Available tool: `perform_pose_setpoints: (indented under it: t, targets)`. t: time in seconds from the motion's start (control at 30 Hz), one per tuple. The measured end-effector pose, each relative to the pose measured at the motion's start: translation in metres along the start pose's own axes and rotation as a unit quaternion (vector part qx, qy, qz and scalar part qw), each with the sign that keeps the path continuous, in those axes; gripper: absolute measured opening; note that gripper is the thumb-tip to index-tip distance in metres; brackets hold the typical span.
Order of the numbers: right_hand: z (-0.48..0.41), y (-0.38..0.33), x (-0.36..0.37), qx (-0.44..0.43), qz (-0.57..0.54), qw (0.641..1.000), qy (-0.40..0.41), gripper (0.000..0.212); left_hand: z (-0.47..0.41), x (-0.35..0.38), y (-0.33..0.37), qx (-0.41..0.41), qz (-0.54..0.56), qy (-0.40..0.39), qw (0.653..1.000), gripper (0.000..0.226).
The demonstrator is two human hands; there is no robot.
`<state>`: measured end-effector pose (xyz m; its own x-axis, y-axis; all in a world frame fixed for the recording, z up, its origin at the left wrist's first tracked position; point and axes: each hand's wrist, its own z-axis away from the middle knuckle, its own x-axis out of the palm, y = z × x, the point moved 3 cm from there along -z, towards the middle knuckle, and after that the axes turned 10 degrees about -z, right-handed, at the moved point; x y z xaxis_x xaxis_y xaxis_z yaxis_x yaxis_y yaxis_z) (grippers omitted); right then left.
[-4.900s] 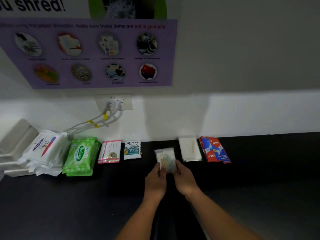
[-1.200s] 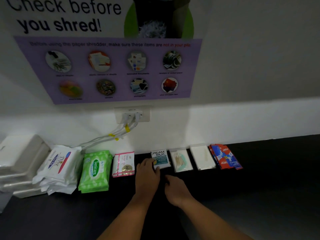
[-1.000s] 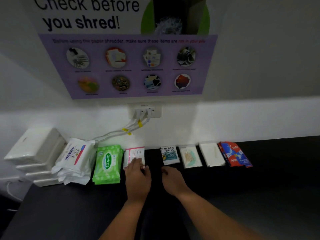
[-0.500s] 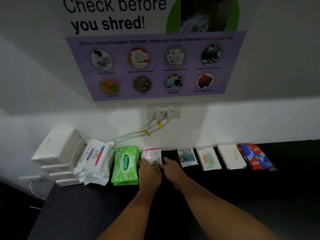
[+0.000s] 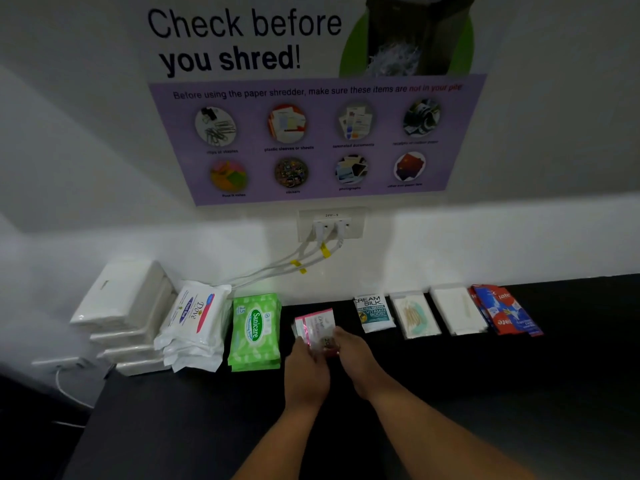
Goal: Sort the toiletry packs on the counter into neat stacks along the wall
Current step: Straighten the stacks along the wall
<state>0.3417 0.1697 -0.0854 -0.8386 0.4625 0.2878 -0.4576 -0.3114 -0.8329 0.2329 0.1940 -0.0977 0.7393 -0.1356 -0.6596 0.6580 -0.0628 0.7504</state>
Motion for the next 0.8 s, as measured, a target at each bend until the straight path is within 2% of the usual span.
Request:
perform_pose_setpoints:
  t: [0.13, 0.3, 0.47, 0.57, 0.63, 0.73, 0.8]
  targets:
    - [0.026, 0.008, -0.014, 0.0, 0.037, 0.999, -0.007, 0.039, 0.027, -0.004, -0.003, 0.003, 0.024, -0.03, 0.999, 0.018]
    - [0.052, 0.025, -0.032, -0.005, 0.102, 0.995, -0.005, 0.038, 0.064, -0.012, -0.005, 0.061, 0.05, -0.044, 0.996, 0.039]
    - [0.073, 0.038, -0.049, -0.047, 0.195, 0.98, 0.003, 0.034, 0.078, -0.004, -0.025, 0.121, -0.052, -0.076, 0.988, 0.059]
    - [0.082, 0.034, -0.062, -0.091, 0.264, 0.96, 0.012, 0.03, 0.08, -0.002, -0.031, 0.134, -0.123, -0.083, 0.98, 0.078]
    - [0.089, 0.028, -0.068, -0.132, 0.312, 0.94, 0.029, 0.035, 0.079, -0.002, -0.031, 0.144, -0.154, -0.081, 0.974, 0.087]
    - [0.091, 0.028, -0.073, -0.189, 0.405, 0.894, 0.028, 0.047, 0.076, -0.001, -0.028, 0.175, -0.173, -0.085, 0.965, 0.088]
    - [0.083, 0.039, -0.076, -0.177, 0.461, 0.87, 0.001, 0.055, 0.072, 0.003, -0.026, 0.192, -0.177, -0.083, 0.962, 0.083]
